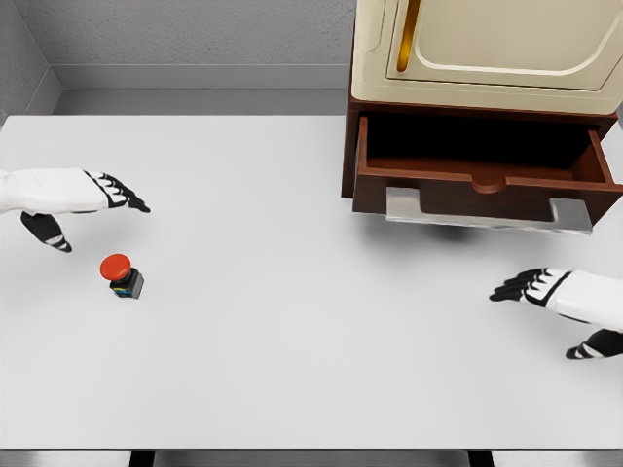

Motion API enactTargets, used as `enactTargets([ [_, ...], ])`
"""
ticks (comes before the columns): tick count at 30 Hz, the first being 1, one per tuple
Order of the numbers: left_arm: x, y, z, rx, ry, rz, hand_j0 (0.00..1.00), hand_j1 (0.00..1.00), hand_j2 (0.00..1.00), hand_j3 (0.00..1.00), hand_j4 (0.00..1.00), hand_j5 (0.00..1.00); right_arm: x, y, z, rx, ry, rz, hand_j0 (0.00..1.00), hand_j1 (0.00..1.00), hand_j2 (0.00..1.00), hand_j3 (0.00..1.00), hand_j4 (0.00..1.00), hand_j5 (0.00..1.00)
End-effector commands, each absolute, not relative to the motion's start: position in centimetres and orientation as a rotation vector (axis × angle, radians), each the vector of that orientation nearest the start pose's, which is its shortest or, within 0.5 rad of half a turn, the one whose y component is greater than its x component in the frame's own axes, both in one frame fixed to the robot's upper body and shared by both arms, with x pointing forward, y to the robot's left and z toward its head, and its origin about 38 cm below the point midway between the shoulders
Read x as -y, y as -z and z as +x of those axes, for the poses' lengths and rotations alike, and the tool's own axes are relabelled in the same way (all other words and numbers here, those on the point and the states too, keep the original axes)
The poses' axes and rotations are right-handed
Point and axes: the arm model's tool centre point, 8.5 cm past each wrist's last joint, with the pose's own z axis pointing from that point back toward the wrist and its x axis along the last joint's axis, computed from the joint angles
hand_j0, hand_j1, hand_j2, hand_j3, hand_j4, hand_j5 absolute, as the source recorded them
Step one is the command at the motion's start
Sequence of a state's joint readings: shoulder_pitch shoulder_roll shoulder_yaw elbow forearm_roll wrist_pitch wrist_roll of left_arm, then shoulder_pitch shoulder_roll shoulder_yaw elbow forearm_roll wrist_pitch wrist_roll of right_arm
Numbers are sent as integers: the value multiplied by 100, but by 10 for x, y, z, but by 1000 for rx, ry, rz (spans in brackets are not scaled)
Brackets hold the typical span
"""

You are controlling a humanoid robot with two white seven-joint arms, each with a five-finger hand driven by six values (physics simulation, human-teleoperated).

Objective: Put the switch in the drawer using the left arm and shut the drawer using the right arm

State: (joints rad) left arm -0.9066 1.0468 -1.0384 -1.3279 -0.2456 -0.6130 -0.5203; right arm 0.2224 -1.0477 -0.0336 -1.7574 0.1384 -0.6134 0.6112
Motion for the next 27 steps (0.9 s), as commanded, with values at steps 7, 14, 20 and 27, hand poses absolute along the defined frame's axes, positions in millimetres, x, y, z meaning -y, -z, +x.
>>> enactTargets([
  [7,-365,-206,423,1068,2201,303,100,100,100,100,100,100,395,-182,287,1282,-1881,-160,100,100,100,100,100,100],
  [14,-353,-199,406,1057,2264,244,100,100,100,100,100,100,419,-216,288,1394,-1746,-268,63,63,63,63,63,63],
  [20,-352,-192,399,1038,2277,216,92,92,92,92,92,92,448,-237,275,1453,-1617,-378,64,64,64,64,64,64],
  [27,-355,-192,399,1032,2276,218,80,80,80,80,80,80,462,-248,266,1470,-1561,-398,64,64,64,64,64,64],
])
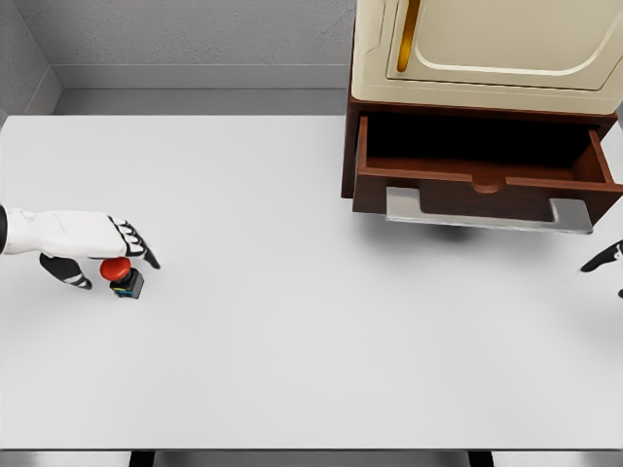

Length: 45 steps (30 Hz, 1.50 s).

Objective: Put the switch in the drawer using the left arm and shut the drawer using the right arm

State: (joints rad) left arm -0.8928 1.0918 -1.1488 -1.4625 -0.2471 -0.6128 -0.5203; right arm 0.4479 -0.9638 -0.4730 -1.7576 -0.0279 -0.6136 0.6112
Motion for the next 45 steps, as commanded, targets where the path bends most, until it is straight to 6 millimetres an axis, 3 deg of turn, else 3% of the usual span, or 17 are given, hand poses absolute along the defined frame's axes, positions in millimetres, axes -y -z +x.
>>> enactTargets([
  [1,-355,-192,399,1032,2276,218,79,79,79,79,79,79,462,-248,266,1469,-1563,-396,64,64,64,64,64,64],
  [5,-351,-192,396,1040,2287,209,79,79,79,79,79,79,460,-252,269,1450,-1599,-392,63,63,63,63,63,63],
  [9,-352,-190,392,1027,2295,199,73,73,73,73,73,73,450,-242,273,1433,-1632,-335,63,63,63,63,63,63],
  [14,-353,-190,392,1025,2295,201,69,69,69,69,69,69,447,-244,276,1412,-1669,-322,63,63,63,63,63,63],
  [16,-352,-190,392,1026,2296,200,63,63,63,63,63,63,447,-244,276,1411,-1669,-321,63,63,63,63,63,63],
  [20,-352,-192,393,1032,2296,206,41,41,41,41,41,41,447,-243,276,1410,-1669,-319,63,63,63,63,63,63],
  [24,-351,-194,394,1038,2295,208,32,32,32,32,32,32,447,-245,277,1414,-1670,-324,63,63,63,63,63,63],
  [31,-345,-205,401,1084,2288,231,32,32,32,32,32,32,446,-245,278,1417,-1671,-322,64,64,64,64,64,64],
  [36,-305,-211,413,1219,2282,171,32,32,32,32,32,32,446,-245,277,1416,-1671,-321,65,65,65,65,65,65],
  [40,-258,-218,423,1332,2318,123,32,32,32,32,32,32,446,-245,278,1417,-1671,-322,65,65,65,65,65,65],
  [45,-223,-233,429,1446,2318,79,32,32,32,32,32,32,446,-245,278,1416,-1670,-323,65,65,65,65,65,65],
])
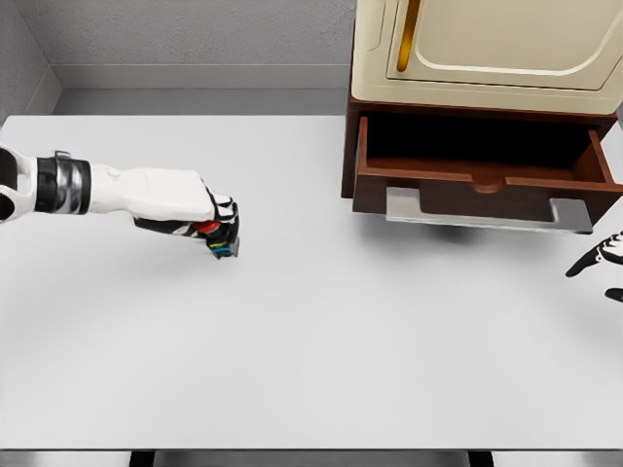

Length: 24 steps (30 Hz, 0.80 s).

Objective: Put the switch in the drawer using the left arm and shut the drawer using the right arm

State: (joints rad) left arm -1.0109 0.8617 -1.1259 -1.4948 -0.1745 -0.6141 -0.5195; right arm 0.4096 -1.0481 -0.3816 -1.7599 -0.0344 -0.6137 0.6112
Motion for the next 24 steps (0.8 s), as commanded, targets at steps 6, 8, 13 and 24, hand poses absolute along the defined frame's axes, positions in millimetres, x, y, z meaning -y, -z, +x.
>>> enactTargets([
  [6,-203,-269,437,-1987,-2895,-77,32,32,32,32,32,32,445,-244,277,1416,-1671,-321,65,65,65,65,65,65],
  [8,-199,-284,440,-2027,-2853,-75,33,33,33,33,33,33,445,-244,277,1416,-1672,-319,65,65,65,65,65,65],
  [13,-167,-298,443,-2061,-2762,-8,33,33,33,33,33,33,442,-242,279,1416,-1678,-306,65,65,65,65,65,65],
  [24,-123,-325,460,-2078,-2672,-13,33,33,33,33,33,33,443,-243,279,1417,-1678,-309,65,65,65,65,65,65],
])
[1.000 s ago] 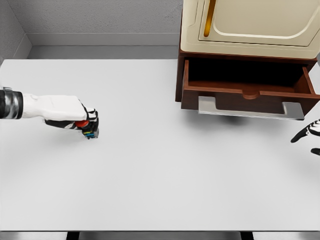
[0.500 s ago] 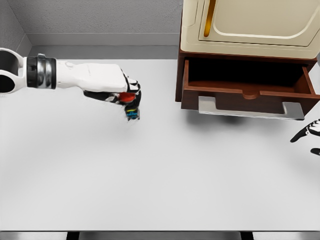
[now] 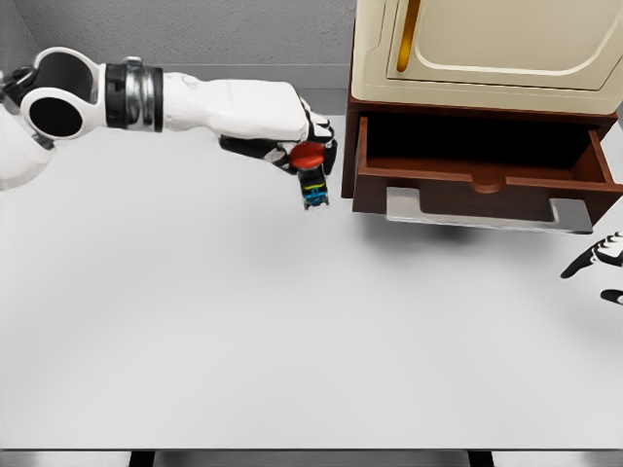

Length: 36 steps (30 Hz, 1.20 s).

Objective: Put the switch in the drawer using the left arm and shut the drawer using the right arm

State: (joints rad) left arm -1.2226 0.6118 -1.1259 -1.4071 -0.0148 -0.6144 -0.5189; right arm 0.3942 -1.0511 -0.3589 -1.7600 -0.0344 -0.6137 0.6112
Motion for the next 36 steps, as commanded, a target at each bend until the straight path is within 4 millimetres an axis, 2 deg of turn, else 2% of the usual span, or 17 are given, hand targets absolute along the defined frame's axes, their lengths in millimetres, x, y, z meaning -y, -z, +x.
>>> enactTargets([
  [1,-115,-326,458,-2072,-2656,3,33,33,33,33,33,33,442,-243,279,1418,-1679,-307,65,65,65,65,65,65],
  [4,-96,-337,455,-2069,-2607,21,33,33,33,33,33,33,442,-241,279,1416,-1678,-304,65,65,65,65,65,65],
  [9,-81,-362,454,-2055,-2550,-7,33,33,33,33,33,33,442,-242,280,1418,-1679,-306,65,65,65,65,65,65],
  [11,-63,-358,458,-2059,-2544,21,33,33,33,33,33,33,442,-243,281,1420,-1681,-308,65,65,65,65,65,65],
  [12,-62,-360,461,-2060,-2550,9,33,33,33,33,33,33,441,-243,281,1420,-1681,-307,65,65,65,65,65,65],
  [13,-64,-367,465,-2063,-2550,-19,33,33,33,33,33,33,440,-242,281,1420,-1683,-300,65,65,65,65,65,65],
  [14,-60,-371,466,-2065,-2542,-24,33,33,33,33,33,33,440,-243,281,1422,-1683,-305,65,65,65,65,65,65],
  [15,-50,-383,463,-2055,-2510,-31,33,33,33,33,33,33,439,-241,282,1422,-1685,-296,65,65,65,65,65,65],
  [16,-49,-392,464,-2071,-2487,-48,33,33,33,33,33,33,437,-240,283,1424,-1687,-292,65,65,65,65,65,65],
  [20,-19,-385,481,-2070,-2556,14,33,33,33,33,33,33,435,-239,284,1428,-1690,-284,65,65,65,65,65,65],
  [21,-15,-385,480,-2067,-2552,20,33,33,33,33,33,33,435,-240,284,1428,-1691,-284,65,65,65,65,65,65],
  [23,-11,-383,494,-2080,-2597,-7,33,33,33,33,33,33,435,-240,284,1428,-1691,-284,65,65,65,65,65,65],
  [27,-3,-364,522,-2111,-2712,-49,33,33,33,33,33,33,435,-241,285,1431,-1691,-288,65,65,65,65,65,65],
  [33,17,-351,521,-2104,-2733,1,34,34,34,34,34,34,435,-241,285,1432,-1691,-289,65,65,65,65,65,65],
  [36,18,-349,521,-2103,-2735,6,35,35,35,35,35,35,435,-240,284,1430,-1691,-287,65,65,65,65,65,65],
])
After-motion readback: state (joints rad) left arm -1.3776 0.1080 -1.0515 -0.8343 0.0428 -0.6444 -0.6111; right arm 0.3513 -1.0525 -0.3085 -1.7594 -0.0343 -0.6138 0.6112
